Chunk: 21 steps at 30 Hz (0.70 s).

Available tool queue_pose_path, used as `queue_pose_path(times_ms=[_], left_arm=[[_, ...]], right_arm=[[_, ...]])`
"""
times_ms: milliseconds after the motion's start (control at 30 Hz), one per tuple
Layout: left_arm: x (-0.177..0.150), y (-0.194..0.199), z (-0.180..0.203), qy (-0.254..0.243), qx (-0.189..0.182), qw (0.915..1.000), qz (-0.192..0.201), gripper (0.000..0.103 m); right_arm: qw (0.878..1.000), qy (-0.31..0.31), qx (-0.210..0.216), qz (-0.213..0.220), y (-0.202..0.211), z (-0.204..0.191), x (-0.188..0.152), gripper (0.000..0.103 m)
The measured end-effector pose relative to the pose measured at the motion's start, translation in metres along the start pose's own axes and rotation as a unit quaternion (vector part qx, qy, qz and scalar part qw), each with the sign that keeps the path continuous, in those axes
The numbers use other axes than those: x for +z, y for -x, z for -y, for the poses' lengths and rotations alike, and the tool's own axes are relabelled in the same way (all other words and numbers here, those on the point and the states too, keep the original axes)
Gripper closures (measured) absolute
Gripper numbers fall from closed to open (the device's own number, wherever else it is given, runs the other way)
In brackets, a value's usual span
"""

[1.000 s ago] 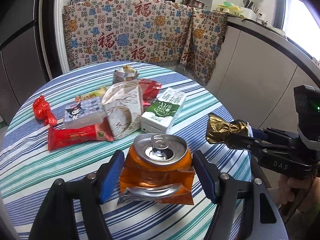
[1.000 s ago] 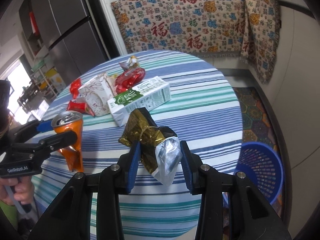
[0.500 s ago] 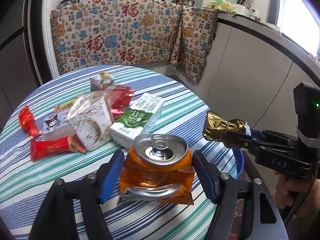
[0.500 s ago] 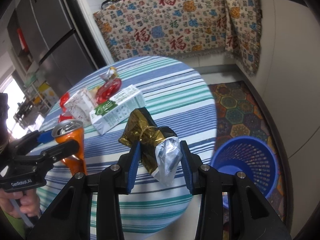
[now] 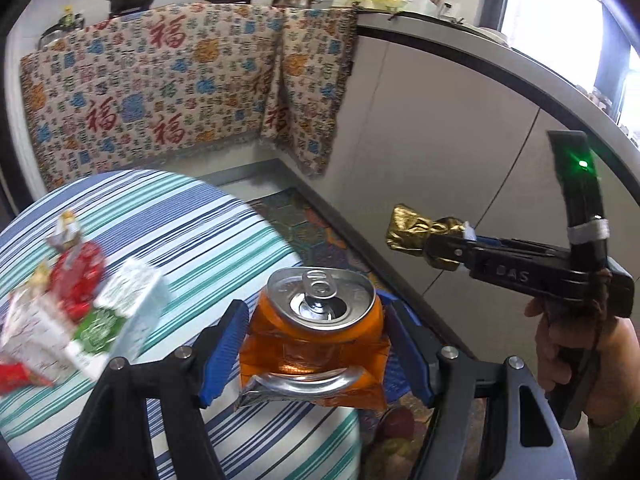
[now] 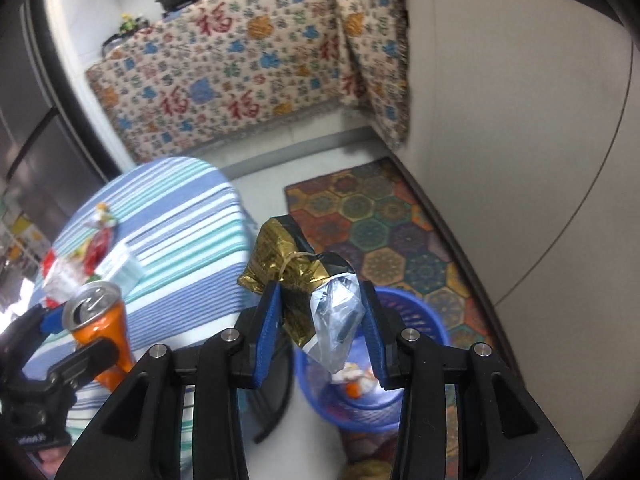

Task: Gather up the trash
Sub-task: 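Carry the can and foil wrapper over the wastebasket and open both tools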

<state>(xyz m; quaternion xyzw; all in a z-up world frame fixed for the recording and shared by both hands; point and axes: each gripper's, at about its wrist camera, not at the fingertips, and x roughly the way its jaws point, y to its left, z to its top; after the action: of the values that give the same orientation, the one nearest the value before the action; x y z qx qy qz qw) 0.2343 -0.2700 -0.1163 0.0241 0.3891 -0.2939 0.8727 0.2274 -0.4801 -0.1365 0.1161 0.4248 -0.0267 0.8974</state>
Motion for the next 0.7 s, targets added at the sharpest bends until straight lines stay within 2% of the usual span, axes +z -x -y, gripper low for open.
queue_pose_path(times_ms=[133, 200, 267, 433, 533, 700], left_arm=[[0.010, -0.034, 0.028, -0.005, -0.019, 0.9998, -0.010, 0.031], [0.010, -0.054, 0.042, -0.017, -0.018, 0.9995, -0.018, 0.031], [0.009, -0.071, 0.053, -0.027, -0.017, 0.9992, -0.025, 0.031], [0.004, -0.111, 0.069, -0.031, -0.018, 0.9985, -0.041, 0.031], [0.000, -0.126, 0.075, -0.035, -0.019, 0.9981, -0.048, 0.031], [-0.006, -0.142, 0.083, -0.049, -0.013, 0.9973, -0.052, 0.031]], right_arm=[[0.999, -0.014, -0.036, -0.016, -0.025, 0.037, 0.003, 0.063], [0.998, -0.039, -0.035, -0.019, -0.036, 0.061, -0.007, 0.063], [0.997, -0.063, -0.030, -0.041, -0.048, 0.078, -0.013, 0.063], [0.996, -0.062, -0.036, -0.059, -0.057, 0.095, -0.012, 0.063], [0.993, -0.071, -0.044, -0.078, -0.066, 0.107, -0.016, 0.063], [0.992, -0.083, -0.046, -0.078, -0.068, 0.117, -0.014, 0.062]])
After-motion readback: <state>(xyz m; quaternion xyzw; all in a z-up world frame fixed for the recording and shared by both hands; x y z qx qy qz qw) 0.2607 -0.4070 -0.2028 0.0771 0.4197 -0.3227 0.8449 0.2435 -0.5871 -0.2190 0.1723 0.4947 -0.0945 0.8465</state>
